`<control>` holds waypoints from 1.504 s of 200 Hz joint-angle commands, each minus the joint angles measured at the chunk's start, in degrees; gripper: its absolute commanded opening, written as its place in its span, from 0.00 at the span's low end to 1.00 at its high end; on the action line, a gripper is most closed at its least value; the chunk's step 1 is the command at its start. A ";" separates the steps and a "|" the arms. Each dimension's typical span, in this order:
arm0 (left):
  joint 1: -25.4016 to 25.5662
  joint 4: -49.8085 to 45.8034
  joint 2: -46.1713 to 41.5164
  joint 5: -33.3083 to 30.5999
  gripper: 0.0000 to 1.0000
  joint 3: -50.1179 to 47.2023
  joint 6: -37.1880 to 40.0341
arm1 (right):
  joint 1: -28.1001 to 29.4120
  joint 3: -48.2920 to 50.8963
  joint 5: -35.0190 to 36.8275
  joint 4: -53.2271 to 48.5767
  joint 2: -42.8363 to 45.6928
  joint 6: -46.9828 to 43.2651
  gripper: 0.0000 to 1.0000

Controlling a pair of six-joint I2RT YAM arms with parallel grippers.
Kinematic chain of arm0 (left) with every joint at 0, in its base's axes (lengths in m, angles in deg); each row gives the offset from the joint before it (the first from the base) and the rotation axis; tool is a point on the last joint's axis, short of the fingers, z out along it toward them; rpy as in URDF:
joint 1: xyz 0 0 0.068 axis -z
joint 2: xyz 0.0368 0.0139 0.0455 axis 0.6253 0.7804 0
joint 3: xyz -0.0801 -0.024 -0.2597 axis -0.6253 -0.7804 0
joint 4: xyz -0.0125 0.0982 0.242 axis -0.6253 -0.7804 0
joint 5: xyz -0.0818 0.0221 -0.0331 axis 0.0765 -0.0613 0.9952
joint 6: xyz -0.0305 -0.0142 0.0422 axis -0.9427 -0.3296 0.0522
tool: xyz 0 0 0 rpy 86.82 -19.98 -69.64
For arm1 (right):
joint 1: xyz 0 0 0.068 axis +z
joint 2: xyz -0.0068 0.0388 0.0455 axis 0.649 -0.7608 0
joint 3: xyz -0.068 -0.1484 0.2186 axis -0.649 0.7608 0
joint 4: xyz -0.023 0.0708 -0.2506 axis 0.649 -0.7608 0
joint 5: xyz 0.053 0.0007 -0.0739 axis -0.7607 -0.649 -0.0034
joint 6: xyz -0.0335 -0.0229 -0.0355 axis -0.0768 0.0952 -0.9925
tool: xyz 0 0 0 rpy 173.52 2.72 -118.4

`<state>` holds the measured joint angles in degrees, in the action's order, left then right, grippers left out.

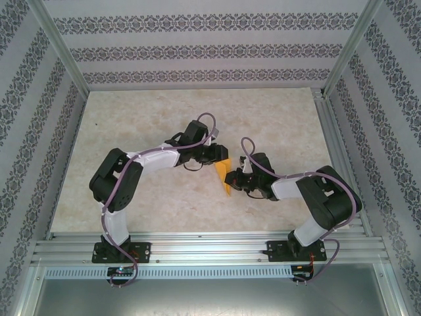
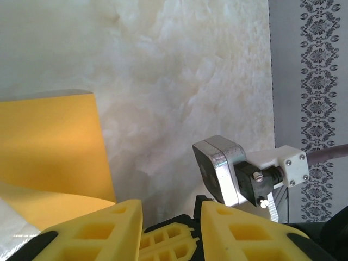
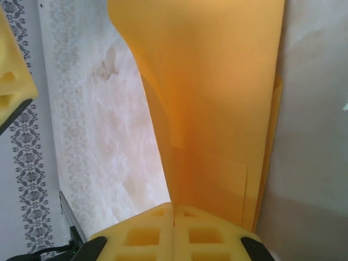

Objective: Fold a paper plane with a square sheet of paper (pick it up from the middle)
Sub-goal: Fold the wing for the fifth time at the center of the table.

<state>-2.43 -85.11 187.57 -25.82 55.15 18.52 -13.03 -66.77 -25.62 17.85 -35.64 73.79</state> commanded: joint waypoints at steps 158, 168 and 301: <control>2.05 3.48 8.75 4.55 0.32 6.02 1.30 | -5.59 9.97 1.73 19.00 -2.26 9.01 0.00; 2.05 3.65 8.78 4.31 0.32 5.98 1.35 | -5.86 10.15 1.39 19.28 -2.09 9.09 0.00; 2.14 3.55 11.78 2.94 0.28 8.17 -0.61 | -5.38 1.50 9.17 -14.38 9.81 -7.79 0.31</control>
<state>-0.75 -83.39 200.62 -22.63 62.28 18.28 -18.47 -60.81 -22.37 19.95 -29.12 75.54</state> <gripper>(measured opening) 0.280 0.307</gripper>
